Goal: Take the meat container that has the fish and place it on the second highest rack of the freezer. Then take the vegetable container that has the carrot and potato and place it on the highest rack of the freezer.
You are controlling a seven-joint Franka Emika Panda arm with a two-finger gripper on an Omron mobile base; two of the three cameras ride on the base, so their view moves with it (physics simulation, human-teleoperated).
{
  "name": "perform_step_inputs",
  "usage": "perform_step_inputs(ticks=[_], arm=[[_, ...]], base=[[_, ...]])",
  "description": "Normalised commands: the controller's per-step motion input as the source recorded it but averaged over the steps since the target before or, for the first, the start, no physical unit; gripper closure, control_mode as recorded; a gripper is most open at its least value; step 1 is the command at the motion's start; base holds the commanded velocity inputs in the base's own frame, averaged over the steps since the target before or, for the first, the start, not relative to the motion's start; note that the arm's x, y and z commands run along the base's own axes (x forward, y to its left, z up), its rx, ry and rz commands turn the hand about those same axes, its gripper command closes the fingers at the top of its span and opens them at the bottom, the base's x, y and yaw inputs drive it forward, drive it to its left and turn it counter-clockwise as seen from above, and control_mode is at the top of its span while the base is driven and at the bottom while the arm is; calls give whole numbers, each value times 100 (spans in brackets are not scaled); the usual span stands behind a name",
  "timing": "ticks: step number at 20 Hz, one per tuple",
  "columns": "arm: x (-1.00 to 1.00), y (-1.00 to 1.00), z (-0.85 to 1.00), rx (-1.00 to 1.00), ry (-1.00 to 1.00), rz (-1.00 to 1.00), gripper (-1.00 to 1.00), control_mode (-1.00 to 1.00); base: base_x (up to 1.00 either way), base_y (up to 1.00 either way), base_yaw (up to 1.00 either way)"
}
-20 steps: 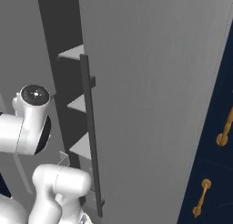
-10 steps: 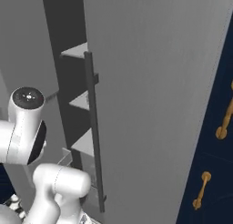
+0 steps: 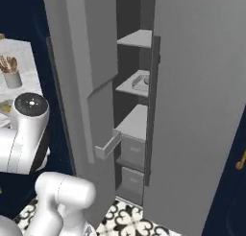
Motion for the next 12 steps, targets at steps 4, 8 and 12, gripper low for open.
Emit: perform_step_inputs(ticks=[4, 8, 12], arm=[[0, 0, 0, 0, 0, 0, -100, 100], [0, 0, 0, 0, 0, 0, -100, 100], [0, 0, 0, 0, 0, 0, -100, 100]], base=[[-50, 100, 1], [5, 100, 23], [15, 81, 41]])
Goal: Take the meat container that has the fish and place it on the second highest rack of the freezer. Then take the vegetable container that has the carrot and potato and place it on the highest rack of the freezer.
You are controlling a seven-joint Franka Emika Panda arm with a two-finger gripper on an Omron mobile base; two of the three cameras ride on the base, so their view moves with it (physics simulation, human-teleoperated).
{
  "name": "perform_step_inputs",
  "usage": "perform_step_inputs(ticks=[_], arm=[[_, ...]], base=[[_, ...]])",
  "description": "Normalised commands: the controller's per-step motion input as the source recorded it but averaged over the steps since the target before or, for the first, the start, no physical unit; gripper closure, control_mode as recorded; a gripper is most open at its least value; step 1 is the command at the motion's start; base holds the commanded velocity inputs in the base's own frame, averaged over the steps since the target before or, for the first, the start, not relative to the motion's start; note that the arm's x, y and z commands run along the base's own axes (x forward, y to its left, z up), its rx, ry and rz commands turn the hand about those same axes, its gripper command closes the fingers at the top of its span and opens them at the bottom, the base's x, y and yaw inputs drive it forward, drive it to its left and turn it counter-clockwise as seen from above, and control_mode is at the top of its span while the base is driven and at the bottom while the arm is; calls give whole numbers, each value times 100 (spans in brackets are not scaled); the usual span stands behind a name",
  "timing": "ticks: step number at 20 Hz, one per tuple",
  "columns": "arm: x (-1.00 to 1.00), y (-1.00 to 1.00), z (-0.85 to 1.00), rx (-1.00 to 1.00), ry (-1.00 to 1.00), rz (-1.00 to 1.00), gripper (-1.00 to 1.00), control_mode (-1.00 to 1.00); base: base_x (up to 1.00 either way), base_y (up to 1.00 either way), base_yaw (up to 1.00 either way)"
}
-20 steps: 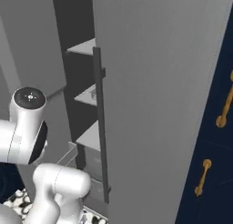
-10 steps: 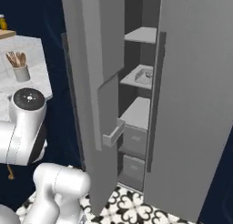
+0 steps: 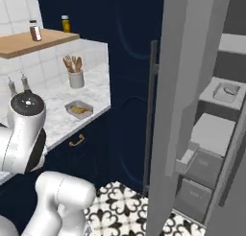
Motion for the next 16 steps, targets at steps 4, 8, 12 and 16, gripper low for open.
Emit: perform_step_inputs(ticks=[4, 8, 12, 16], arm=[[0, 0, 0, 0, 0, 0, -100, 100], [0, 0, 0, 0, 0, 0, -100, 100], [0, 0, 0, 0, 0, 0, -100, 100], [0, 0, 0, 0, 0, 0, -100, 100]], base=[[0, 31, 51], [0, 5, 50], [33, -8, 41], [55, -27, 33]])
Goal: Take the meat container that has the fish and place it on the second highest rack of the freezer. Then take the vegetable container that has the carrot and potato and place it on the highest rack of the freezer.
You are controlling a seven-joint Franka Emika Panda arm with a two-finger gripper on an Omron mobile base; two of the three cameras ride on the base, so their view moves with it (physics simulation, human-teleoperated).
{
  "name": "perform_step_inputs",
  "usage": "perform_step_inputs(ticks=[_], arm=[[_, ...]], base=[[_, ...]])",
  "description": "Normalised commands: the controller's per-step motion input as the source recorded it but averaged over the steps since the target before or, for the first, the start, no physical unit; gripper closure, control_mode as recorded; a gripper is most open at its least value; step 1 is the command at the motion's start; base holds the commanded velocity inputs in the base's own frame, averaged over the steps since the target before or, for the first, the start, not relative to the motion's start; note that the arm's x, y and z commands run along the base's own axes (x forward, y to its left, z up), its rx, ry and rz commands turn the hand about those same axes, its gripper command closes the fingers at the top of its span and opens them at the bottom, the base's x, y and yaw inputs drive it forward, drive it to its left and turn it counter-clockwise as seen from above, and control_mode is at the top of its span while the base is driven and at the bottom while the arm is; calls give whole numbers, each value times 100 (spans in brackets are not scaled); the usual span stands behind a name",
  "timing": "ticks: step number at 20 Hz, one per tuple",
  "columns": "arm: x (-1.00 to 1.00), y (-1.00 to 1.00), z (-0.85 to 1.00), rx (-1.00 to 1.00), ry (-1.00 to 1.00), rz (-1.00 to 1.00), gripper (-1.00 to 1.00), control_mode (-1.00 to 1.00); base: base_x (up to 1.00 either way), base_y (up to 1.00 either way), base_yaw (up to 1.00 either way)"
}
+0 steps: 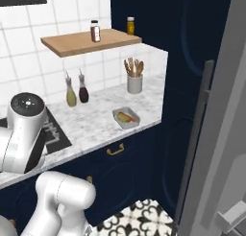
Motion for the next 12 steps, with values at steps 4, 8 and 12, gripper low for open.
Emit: perform_step_inputs(ticks=[4, 8, 12], arm=[[0, 0, 0, 0, 0, 0, -100, 100], [0, 0, 0, 0, 0, 0, -100, 100], [0, 0, 0, 0, 0, 0, -100, 100]], base=[[74, -5, 25], [84, 0, 24], [89, -1, 28]])
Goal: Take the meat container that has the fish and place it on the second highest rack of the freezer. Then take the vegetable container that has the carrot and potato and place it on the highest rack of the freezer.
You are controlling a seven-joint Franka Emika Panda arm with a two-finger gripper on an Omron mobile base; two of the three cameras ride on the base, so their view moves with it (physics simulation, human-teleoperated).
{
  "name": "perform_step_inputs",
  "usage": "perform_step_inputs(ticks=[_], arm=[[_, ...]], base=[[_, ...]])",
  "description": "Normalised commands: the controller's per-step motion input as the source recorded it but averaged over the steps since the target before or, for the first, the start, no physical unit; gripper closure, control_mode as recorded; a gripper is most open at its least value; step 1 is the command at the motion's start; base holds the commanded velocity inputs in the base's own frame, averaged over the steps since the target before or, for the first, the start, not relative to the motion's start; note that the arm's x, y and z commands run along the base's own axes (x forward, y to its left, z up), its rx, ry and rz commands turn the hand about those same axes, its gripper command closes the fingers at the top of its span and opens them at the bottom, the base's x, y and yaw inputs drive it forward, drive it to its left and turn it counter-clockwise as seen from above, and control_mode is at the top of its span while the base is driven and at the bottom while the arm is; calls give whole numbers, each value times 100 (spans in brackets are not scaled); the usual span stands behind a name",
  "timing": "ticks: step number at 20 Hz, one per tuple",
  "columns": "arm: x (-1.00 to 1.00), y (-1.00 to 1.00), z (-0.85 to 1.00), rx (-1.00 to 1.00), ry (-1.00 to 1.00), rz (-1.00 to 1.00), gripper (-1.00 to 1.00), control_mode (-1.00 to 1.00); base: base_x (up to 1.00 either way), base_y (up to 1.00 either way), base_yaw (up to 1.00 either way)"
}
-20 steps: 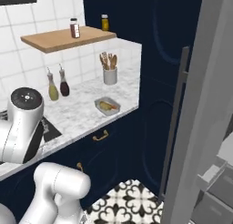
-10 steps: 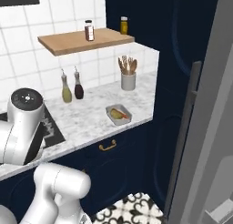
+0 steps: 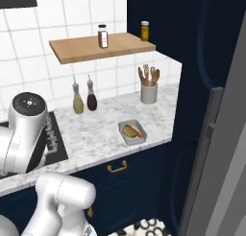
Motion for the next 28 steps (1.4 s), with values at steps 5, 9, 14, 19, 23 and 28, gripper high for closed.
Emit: perform_step_inputs(ticks=[5, 9, 14, 19, 23, 28], arm=[[60, -23, 0, 2, 0, 9, -100, -100], [98, -49, -9, 0, 6, -1, -100, -100], [46, -63, -73, -7, 2, -10, -100, -100], [52, -99, -94, -6, 9, -11, -100, -100], [74, -93, -34, -2, 8, -12, -100, -100], [83, -81, -9, 0, 0, -6, -100, -100]], base=[[37, -5, 10], [0, 0, 0], [0, 0, 0], [0, 0, 0], [0, 0, 0], [0, 0, 0]])
